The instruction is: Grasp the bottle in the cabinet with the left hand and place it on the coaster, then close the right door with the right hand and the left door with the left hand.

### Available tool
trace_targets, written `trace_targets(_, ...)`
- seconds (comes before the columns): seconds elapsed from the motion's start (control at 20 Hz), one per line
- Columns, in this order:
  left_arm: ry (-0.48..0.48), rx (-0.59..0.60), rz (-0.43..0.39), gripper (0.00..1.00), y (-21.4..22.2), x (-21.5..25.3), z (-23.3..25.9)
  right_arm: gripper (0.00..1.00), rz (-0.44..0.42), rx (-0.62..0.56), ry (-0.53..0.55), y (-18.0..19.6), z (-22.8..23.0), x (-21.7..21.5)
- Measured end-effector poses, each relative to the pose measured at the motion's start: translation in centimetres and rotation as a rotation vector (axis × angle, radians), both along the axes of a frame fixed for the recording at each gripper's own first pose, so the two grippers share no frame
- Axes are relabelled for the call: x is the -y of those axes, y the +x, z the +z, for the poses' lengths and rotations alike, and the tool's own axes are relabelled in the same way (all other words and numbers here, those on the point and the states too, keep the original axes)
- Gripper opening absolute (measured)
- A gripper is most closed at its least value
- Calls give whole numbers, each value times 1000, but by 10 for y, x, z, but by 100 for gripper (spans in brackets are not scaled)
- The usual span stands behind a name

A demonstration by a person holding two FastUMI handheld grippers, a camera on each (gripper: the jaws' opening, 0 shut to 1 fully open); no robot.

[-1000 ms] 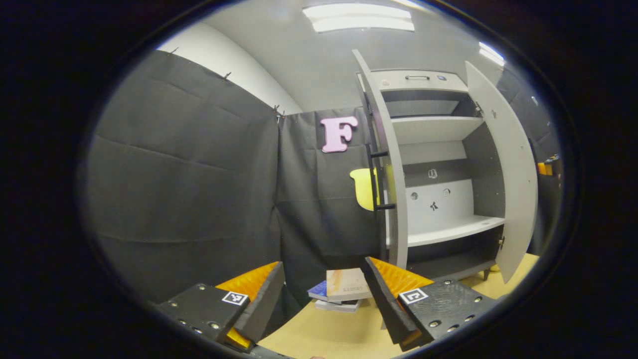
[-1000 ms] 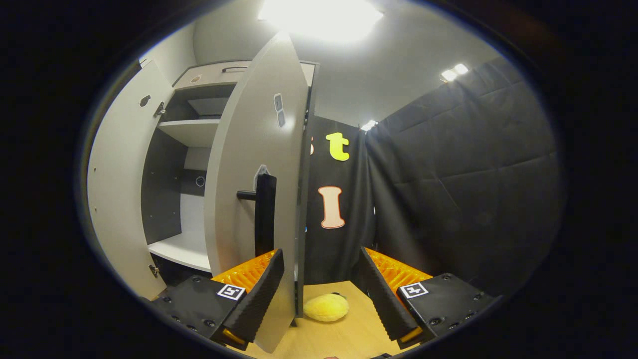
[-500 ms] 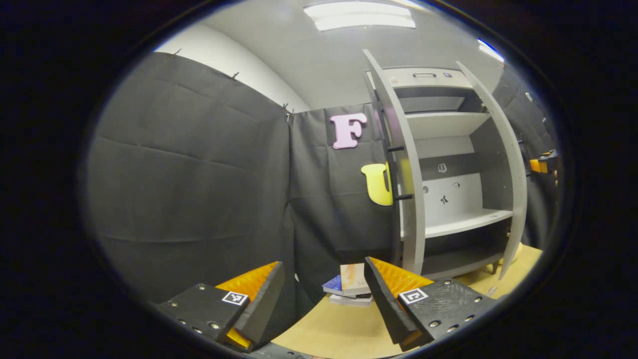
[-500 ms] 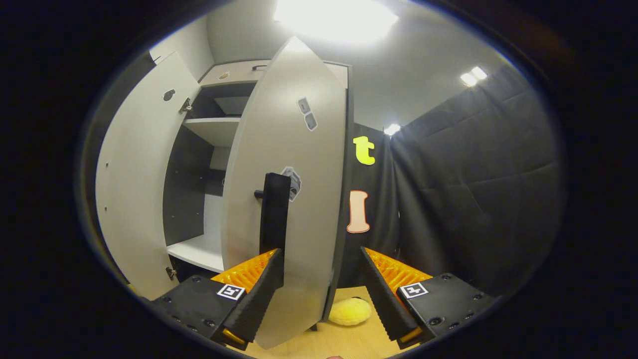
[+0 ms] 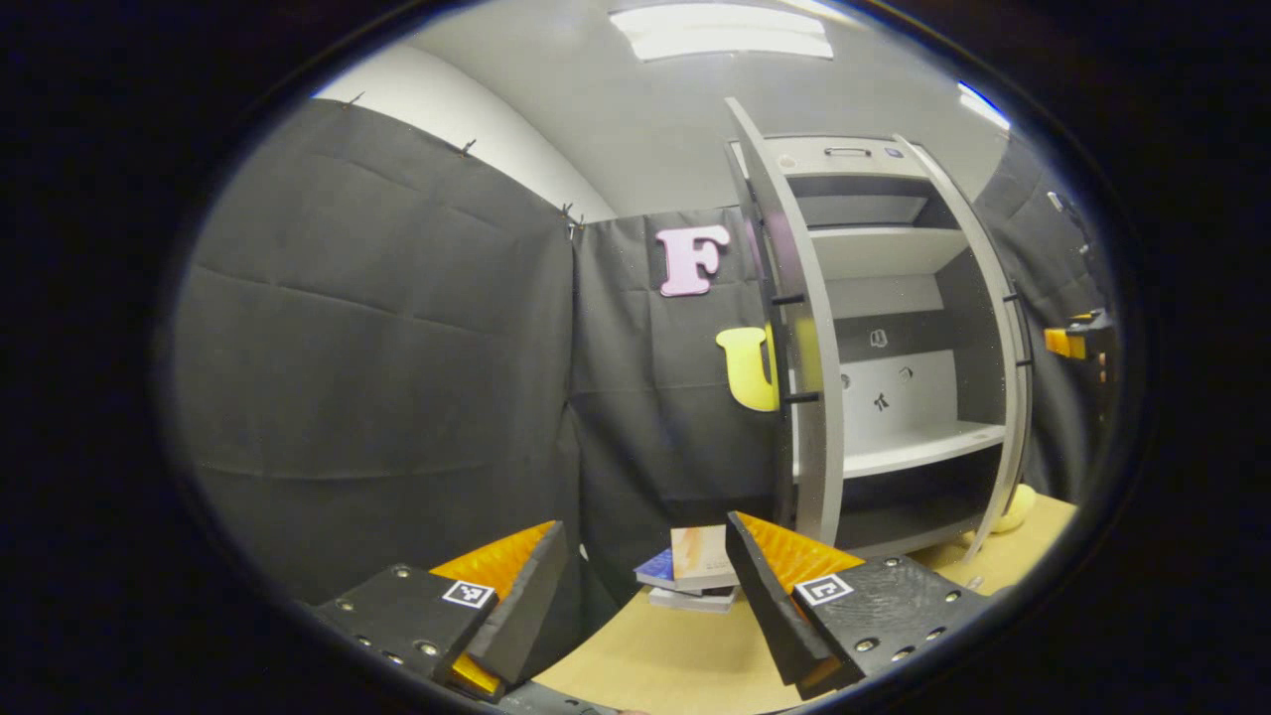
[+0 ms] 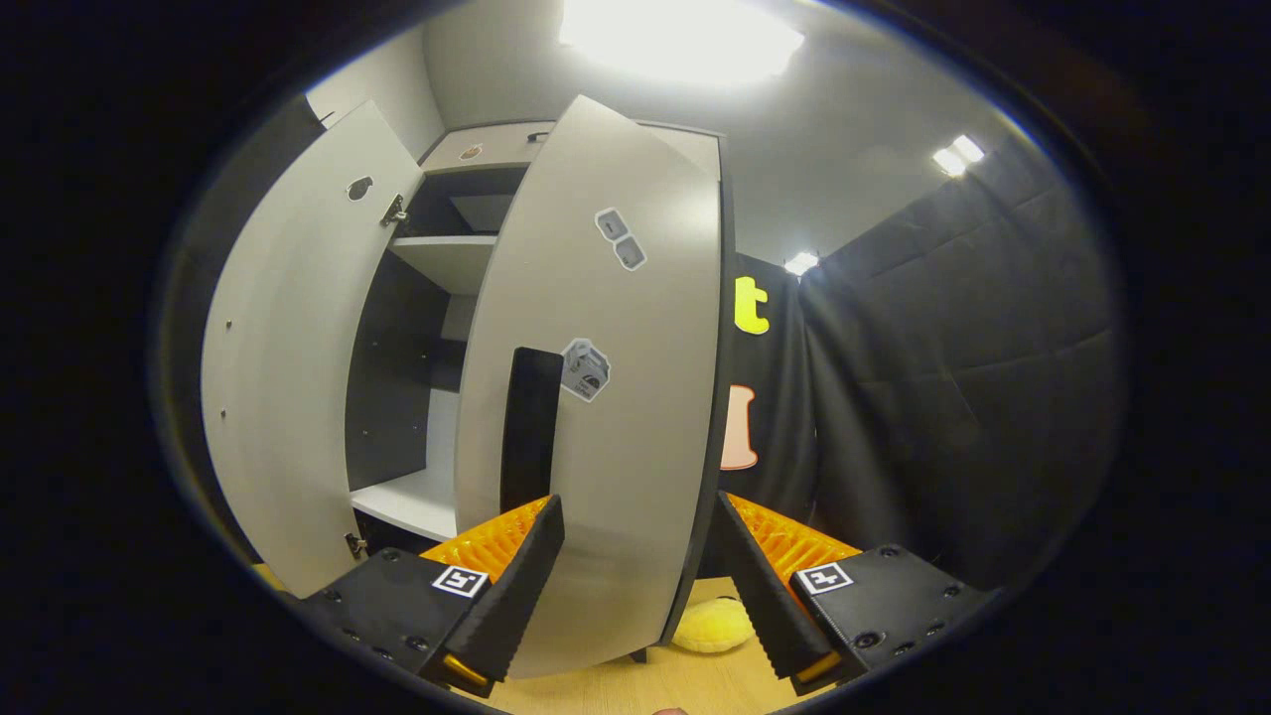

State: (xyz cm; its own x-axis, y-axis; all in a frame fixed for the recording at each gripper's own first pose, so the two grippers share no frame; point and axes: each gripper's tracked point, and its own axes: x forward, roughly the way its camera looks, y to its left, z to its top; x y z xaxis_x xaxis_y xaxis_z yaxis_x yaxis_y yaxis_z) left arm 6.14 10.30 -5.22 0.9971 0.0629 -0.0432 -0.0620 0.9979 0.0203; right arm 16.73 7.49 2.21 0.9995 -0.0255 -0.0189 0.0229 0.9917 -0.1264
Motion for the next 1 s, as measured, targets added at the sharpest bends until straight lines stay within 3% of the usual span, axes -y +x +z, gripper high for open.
trace_targets(0.05, -3, -2, -3, 100, 5, 1, 1, 96, 1, 0, 9, -5, -1, 4)
trace_targets(0.55, -112, -4, -33, 100, 85, 4, 32, 96, 5, -24, 60, -54, -21, 33)
trace_targets(0.6, -120, -4, -33, 94, 91, 5, 35, 96, 2, -28, 61, -57, -25, 37)
trace_targets(1.0, -125, 23, -39, 94, 135, 19, 65, 96, -36, -43, 93, -73, -39, 70)
